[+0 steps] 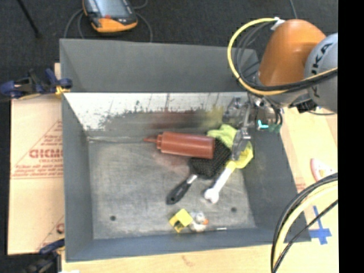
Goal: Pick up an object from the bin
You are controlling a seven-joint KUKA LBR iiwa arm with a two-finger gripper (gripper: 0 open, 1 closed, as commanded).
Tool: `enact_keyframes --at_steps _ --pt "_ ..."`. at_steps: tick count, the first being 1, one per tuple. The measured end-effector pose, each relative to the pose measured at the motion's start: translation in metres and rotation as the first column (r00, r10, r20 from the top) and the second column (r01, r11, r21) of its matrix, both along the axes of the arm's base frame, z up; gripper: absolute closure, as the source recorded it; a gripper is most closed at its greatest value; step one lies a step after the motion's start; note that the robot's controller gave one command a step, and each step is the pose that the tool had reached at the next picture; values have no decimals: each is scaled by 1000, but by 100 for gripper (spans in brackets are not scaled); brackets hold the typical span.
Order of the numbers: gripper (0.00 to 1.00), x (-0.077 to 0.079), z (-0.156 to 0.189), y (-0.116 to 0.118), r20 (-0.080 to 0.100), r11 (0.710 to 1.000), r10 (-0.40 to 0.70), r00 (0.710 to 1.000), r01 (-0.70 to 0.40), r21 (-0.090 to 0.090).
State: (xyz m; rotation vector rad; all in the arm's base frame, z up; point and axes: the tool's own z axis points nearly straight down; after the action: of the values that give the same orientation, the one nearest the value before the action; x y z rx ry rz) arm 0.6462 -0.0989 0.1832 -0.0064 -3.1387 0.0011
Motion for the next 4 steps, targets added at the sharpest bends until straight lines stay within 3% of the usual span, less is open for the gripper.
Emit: enact_keyframes --at_steps 1,2,3,4 --pt "0 2 5 0 8 1000 2 1000 -2 -1" --pt "100 -7 -97 -9 47 995 103 994 -102 -8" --pt "0 -14 -103 -9 19 994 106 994 -106 -3" --pt "100 -8 -99 -12 46 995 104 994 -103 -13"
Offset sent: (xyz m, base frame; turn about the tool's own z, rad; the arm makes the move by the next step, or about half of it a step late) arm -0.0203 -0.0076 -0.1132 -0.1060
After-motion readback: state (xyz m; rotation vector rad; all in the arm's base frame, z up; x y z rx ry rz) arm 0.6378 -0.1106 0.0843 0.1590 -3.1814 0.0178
